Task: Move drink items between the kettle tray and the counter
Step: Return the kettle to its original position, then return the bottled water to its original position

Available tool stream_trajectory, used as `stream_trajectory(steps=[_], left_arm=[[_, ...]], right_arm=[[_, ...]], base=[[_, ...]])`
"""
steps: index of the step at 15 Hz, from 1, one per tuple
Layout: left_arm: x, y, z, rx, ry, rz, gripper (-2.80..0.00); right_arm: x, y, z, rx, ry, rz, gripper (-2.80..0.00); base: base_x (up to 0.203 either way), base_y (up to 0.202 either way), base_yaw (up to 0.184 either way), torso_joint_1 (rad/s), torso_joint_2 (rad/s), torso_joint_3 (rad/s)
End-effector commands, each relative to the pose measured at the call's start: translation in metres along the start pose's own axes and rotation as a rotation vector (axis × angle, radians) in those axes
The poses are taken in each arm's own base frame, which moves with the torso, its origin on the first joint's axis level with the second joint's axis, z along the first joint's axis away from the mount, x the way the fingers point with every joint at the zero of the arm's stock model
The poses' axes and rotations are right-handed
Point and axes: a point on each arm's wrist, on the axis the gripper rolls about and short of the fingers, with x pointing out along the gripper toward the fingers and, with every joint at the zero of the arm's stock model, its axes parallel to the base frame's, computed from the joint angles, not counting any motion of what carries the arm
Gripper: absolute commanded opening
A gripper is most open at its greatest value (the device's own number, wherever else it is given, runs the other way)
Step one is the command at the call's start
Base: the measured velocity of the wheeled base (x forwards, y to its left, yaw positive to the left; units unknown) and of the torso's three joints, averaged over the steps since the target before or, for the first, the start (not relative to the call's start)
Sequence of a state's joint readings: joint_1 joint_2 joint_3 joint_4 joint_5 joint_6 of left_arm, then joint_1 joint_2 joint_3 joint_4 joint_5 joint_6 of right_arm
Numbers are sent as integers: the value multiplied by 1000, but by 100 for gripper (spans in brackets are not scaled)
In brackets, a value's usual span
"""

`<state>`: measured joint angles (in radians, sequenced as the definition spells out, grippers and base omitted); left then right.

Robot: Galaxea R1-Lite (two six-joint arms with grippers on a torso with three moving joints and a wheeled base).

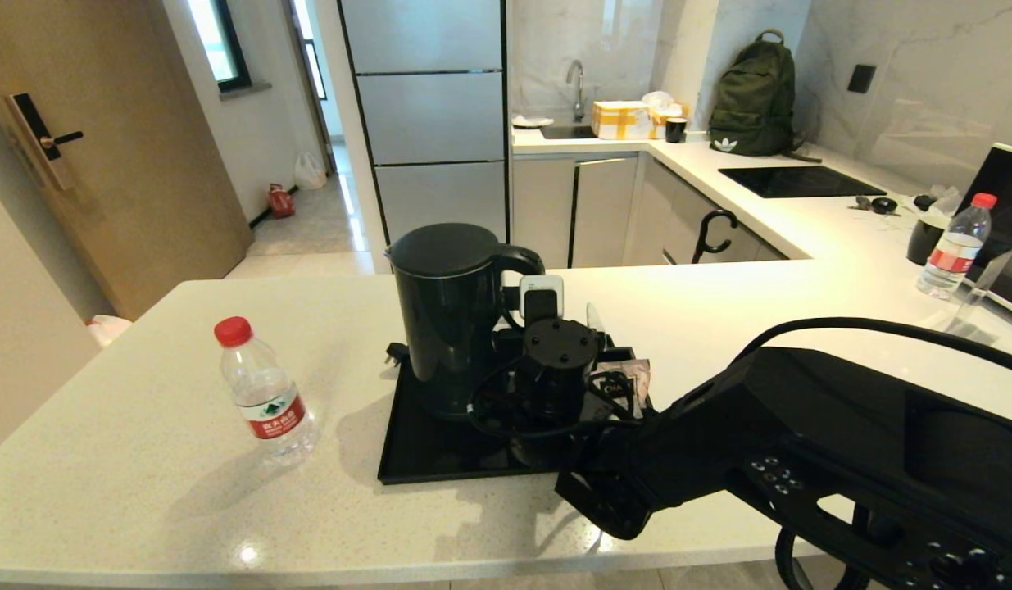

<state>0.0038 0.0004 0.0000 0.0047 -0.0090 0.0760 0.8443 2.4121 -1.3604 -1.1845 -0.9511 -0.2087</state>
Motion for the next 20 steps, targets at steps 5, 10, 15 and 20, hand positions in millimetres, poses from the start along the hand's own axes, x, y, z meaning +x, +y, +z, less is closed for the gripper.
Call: stream_trajectory(steps=[5, 10, 15, 20], left_arm=[[0, 0, 0, 1, 0, 1, -280], [0, 0, 0, 1, 0, 1, -280], [0, 0, 0, 1, 1, 1, -280], [0, 0, 0, 1, 0, 2, -280]], right_arm=[[-22, 11, 8, 14, 1, -21, 0], [-22, 11, 8, 14, 1, -21, 0], [-69, -24, 53, 49, -12, 3, 0], [-111, -73, 101, 106, -41, 48, 0]], base=[[0, 0, 0, 0, 0, 0], [0, 0, 0, 0, 0, 0], [0, 0, 0, 0, 0, 0], [0, 0, 0, 0, 0, 0]])
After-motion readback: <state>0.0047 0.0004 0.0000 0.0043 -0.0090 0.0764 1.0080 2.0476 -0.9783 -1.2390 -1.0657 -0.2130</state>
